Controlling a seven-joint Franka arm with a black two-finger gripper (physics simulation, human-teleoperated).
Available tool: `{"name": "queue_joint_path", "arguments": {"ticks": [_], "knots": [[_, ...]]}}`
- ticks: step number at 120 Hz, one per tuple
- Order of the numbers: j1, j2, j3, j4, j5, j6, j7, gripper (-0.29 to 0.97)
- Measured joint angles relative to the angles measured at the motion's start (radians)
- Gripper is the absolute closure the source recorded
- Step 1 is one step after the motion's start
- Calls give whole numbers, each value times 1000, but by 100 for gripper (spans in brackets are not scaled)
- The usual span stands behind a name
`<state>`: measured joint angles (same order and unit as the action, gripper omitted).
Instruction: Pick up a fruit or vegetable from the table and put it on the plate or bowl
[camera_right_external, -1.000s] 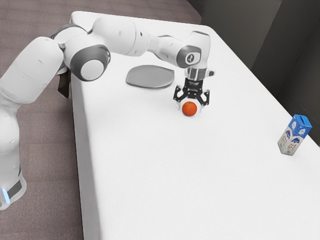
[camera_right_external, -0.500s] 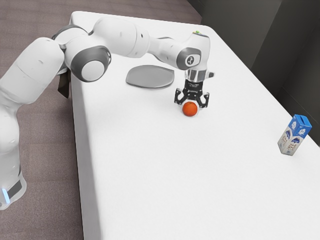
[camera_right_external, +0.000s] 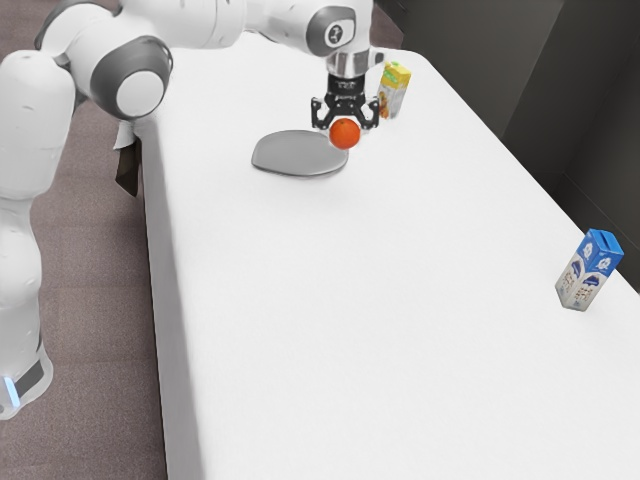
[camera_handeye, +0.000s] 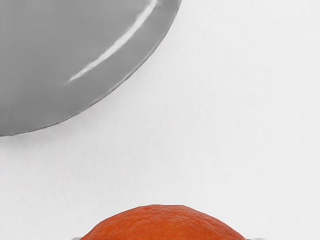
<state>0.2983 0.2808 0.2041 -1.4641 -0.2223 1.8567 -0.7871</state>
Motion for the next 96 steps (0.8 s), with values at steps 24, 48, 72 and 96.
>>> {"name": "queue_joint_path", "arguments": {"ticks": [24,48,72,96], "knots": [[70,-10,39,-42,3,-11,12,37],[66,-12,76,-45,-17,-14,28,21],[32,-39,139,-53,-40,-24,46,6],[-377,-281,-37,-29,31,-134,-275,1]]}}
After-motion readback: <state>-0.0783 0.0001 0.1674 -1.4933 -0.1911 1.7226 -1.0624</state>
